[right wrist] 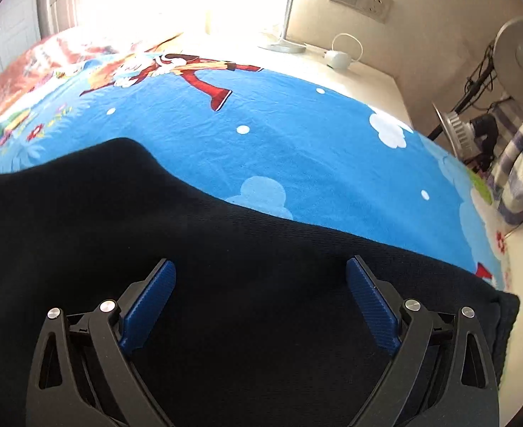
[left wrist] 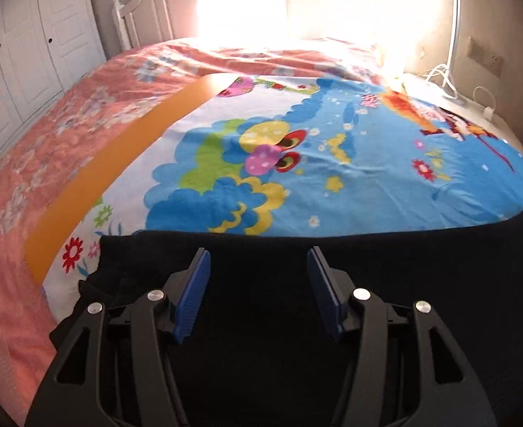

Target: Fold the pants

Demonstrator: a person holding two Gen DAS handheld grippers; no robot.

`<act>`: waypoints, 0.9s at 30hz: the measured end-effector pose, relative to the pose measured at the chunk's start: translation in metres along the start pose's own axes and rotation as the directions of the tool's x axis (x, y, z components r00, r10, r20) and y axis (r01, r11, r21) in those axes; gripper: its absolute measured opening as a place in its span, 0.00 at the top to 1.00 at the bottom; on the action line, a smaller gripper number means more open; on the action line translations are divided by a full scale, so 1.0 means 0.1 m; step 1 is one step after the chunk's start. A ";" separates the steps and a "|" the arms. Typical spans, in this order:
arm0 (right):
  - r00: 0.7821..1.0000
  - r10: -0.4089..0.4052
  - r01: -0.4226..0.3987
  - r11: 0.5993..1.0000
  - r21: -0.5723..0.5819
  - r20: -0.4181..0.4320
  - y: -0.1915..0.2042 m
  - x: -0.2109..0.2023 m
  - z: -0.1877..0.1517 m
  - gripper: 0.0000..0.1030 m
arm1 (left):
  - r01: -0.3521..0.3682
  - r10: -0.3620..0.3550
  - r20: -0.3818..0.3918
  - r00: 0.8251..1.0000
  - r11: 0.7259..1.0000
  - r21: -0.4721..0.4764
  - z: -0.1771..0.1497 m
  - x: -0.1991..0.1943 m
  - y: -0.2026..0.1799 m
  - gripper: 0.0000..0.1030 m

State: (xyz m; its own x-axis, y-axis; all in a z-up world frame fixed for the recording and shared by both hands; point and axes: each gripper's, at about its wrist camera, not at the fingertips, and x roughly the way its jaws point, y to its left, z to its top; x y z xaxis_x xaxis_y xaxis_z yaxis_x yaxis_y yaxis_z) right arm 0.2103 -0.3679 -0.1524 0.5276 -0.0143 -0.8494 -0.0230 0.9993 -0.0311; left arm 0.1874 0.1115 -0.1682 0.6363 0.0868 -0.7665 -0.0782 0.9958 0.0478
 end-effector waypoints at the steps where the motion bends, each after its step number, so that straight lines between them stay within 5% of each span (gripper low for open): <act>1: 1.000 -0.004 0.004 1.000 0.012 -0.008 -0.02 0.03 -0.01 0.04 | 0.075 -0.075 0.011 0.997 0.996 0.055 0.06 -0.07 -0.27 0.46; 2: 1.000 -0.001 0.001 1.000 0.013 -0.007 0.00 0.04 -0.01 0.04 | 0.175 -0.177 0.012 0.984 0.978 0.114 0.12 -0.11 -0.59 0.46; 4: 1.000 -0.006 0.006 1.000 0.011 -0.002 0.01 0.04 -0.02 0.04 | 0.393 -0.397 -0.022 0.917 0.894 0.217 0.20 -0.16 -1.30 0.49; 7: 1.000 -0.002 0.002 1.000 0.017 0.004 0.02 0.04 -0.04 0.04 | 0.562 -0.557 -0.126 0.821 0.746 0.356 0.20 -0.09 -2.36 0.64; 8: 1.000 0.000 -0.001 1.000 0.019 0.005 0.01 0.03 -0.05 0.04 | 0.586 -0.577 -0.158 0.801 0.703 0.403 0.17 -0.05 -2.67 0.69; 10: 1.000 0.004 -0.004 1.000 0.021 0.009 0.01 0.02 -0.06 0.04 | 0.587 -0.559 -0.215 0.801 0.663 0.465 0.15 0.17 -3.13 0.70; 11: 1.000 0.003 -0.003 1.000 0.023 0.011 0.00 0.02 -0.06 0.04 | 0.575 -0.537 -0.227 0.812 0.671 0.469 0.17 0.31 -3.28 0.70; 13: 1.000 0.009 -0.010 1.000 0.030 0.010 -0.02 0.03 -0.06 0.04 | 0.581 -0.556 -0.194 0.808 0.697 0.421 0.36 0.52 -3.31 0.81; 15: 1.000 0.012 -0.012 0.999 0.031 0.012 -0.02 0.03 -0.06 0.04 | 0.429 -0.437 -0.075 0.897 0.814 0.391 0.57 0.54 -3.21 0.68; 16: 1.000 0.011 -0.012 0.999 0.031 0.014 -0.02 0.03 -0.06 0.04 | 0.417 -0.436 -0.031 0.899 0.835 0.360 0.66 0.49 -3.12 0.68; 18: 1.000 0.014 -0.015 0.999 0.033 0.016 -0.02 0.03 -0.07 0.04 | 0.473 -0.497 0.015 0.867 0.834 0.282 0.74 0.31 -2.91 0.63; 21: 1.000 0.021 -0.021 0.999 0.037 0.015 -0.03 0.03 -0.06 0.04 | 0.478 -0.514 0.072 0.855 0.833 0.278 0.52 -0.02 -2.80 0.43; 23: 1.000 0.025 -0.026 0.999 0.039 0.015 -0.04 0.04 -0.06 0.04 | 0.496 -0.528 0.062 0.847 0.826 0.267 0.27 -0.20 -2.75 0.42; 27: 0.996 0.086 -0.088 0.994 0.071 0.033 -0.13 0.00 -0.06 0.04 | 0.450 -0.457 0.002 0.889 0.877 0.165 -0.29 -0.33 -2.55 0.43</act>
State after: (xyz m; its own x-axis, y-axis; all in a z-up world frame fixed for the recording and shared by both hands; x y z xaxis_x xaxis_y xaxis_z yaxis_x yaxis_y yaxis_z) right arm 0.2049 -0.3815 -0.1549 0.5515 0.0726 -0.8310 -0.0088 0.9967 0.0812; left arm 0.1640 -0.1458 -0.1734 0.6035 -0.3779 -0.7021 0.3445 0.9177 -0.1978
